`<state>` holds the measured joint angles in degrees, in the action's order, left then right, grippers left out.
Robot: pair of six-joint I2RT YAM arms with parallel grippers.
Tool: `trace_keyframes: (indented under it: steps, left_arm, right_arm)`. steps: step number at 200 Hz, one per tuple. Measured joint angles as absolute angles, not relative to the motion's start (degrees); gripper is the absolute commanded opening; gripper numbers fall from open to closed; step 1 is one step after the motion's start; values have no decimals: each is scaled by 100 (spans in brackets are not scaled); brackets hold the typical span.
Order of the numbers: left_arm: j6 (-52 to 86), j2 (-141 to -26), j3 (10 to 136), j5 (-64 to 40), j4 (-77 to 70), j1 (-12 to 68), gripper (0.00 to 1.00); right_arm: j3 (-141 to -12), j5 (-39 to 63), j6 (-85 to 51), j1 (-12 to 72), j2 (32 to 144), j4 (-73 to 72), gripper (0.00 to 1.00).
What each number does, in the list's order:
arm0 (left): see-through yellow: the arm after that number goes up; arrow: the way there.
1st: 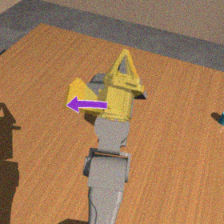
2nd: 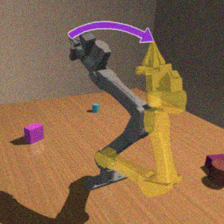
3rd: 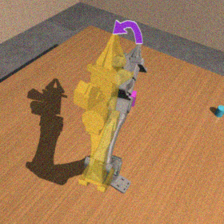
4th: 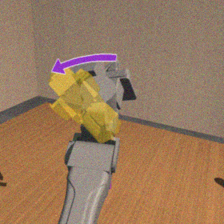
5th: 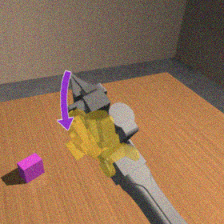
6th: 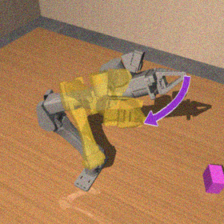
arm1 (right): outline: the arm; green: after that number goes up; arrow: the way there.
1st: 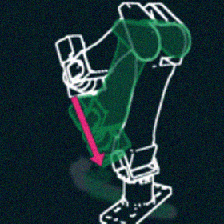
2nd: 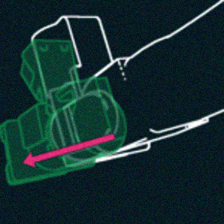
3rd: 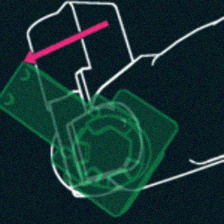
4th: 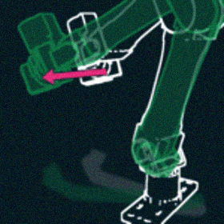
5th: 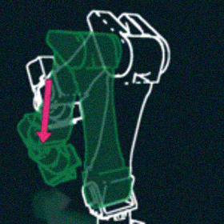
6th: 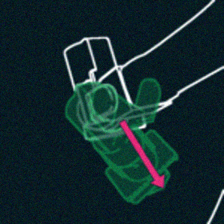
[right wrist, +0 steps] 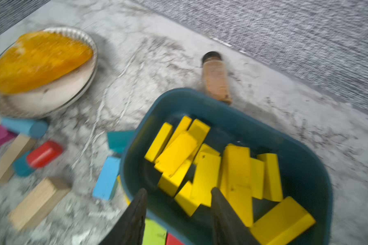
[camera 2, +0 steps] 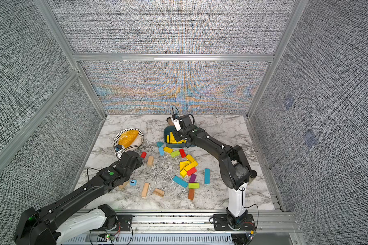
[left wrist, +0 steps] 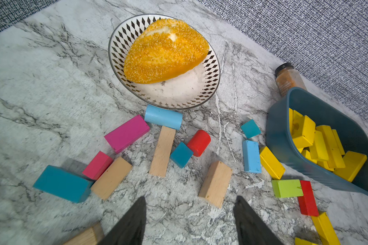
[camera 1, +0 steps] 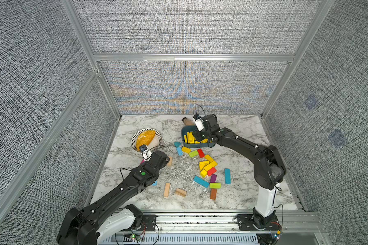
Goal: Pick out the yellow building blocks
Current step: Pick up the building block from the center of the board.
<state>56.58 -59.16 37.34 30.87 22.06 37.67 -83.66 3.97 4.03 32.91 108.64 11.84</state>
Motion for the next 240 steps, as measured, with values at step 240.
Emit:
trace_keyframes:
  steps: [240]
  left_arm:
    - [5677,-6095,3977,3006,2255,3767,67]
  right_arm:
    - [-9332,311,1470,3942,12807,1682,39]
